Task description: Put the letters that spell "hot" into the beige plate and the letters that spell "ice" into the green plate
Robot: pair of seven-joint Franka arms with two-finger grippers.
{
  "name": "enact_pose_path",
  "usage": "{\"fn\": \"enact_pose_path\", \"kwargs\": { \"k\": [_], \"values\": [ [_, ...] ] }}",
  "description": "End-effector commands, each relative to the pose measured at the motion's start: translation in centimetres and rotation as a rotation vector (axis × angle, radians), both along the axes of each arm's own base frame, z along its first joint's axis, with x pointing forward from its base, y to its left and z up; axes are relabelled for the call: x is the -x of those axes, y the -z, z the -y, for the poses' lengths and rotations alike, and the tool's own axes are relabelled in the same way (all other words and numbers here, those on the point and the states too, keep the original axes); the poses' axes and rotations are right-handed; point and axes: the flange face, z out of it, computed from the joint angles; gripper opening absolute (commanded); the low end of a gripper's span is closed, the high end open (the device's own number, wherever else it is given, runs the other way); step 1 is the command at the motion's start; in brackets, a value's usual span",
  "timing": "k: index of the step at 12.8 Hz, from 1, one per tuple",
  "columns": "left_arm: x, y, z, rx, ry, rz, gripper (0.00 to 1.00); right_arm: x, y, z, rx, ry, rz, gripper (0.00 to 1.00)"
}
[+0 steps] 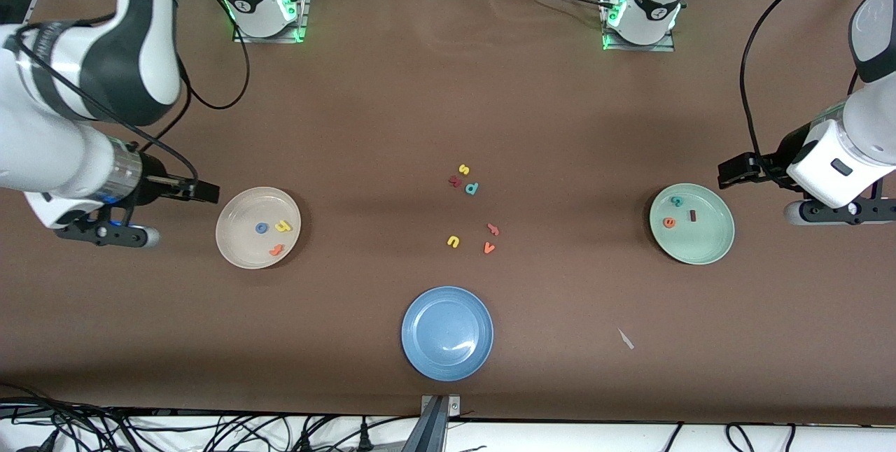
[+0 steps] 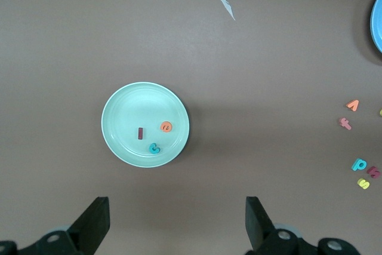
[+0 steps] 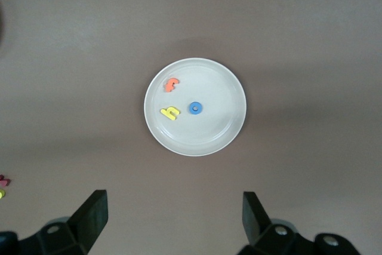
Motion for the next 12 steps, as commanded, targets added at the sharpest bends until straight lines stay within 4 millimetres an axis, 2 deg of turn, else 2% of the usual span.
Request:
{"fn": "enact_pose_path", "kwargs": {
  "k": [1,5,7,8,10,12],
  "values": [
    [0.5,-0.3,-0.3,0.014,0.009,0.003,1.00,0.7,-3.4,4.7,-0.135,-0.022,0.012,1.00],
    [0.5,-0.2,-0.3,0.014,0.009,0.000,1.00,4.4,-4.6,6.3,-0.089,-0.028,0.049,1.00],
    [0.3,0.2,-0.5,0.014,0.007,-0.006,1.00,7.0,-6.3,7.1,-0.083,-0.023,0.084,1.00],
    [0.4,0.1,-0.5,0.014,0.007,-0.005,1.00,8.1,-7.3,6.9,-0.077,-0.033,0.089,1.00],
    [0.3,0.2,-0.5,0.014,0.006,-0.006,1.00,9.3,-8.4,7.4,-0.051,-0.033,0.073,1.00],
    [0.4,0.3,-0.5,0.013,0.007,-0.010,1.00,9.8,-8.7,7.3,-0.045,-0.039,0.030,1.00]
  ]
}}
